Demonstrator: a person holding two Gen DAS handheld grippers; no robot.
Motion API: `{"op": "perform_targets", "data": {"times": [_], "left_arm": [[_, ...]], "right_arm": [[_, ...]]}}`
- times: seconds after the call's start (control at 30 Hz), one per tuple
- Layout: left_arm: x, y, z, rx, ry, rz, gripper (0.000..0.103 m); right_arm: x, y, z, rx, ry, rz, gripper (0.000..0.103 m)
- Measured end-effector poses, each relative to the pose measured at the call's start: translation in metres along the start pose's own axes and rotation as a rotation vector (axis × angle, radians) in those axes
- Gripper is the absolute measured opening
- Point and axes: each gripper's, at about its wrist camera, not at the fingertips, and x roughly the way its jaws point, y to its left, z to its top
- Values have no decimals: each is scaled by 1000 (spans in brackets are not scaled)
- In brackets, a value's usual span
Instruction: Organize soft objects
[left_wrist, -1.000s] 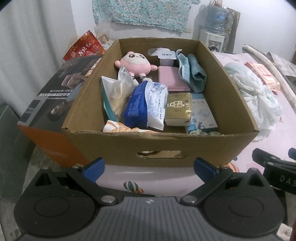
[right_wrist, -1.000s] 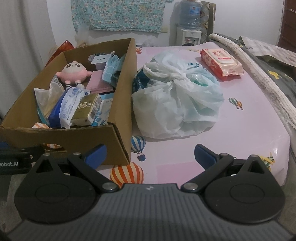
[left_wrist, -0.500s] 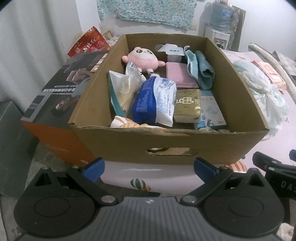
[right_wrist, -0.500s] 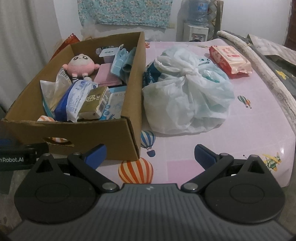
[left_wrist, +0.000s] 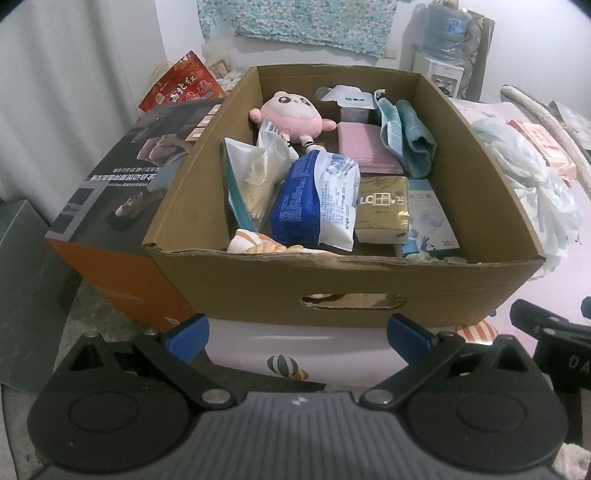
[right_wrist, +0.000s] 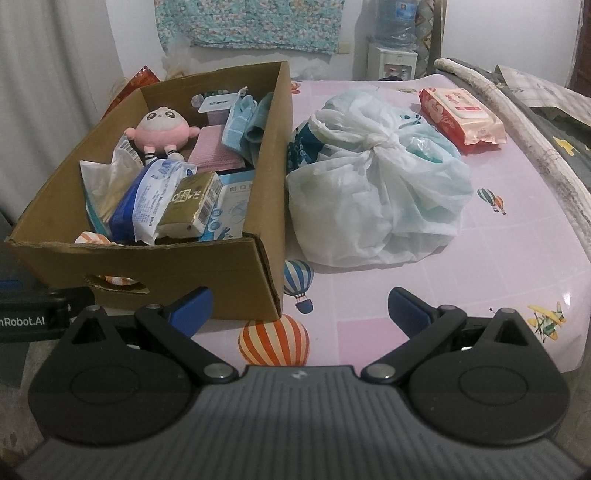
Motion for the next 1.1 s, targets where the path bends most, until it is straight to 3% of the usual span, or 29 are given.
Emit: {"op": "perform_targets", "data": {"times": [0.73, 1.1], "left_arm": [[0, -5, 0, 28, 7, -23, 103], [1, -16, -1, 96, 10, -56, 103]], "right_arm": [[-2, -4, 2, 7, -16, -16, 102], [-4, -9, 2, 23, -19, -29, 102]]}}
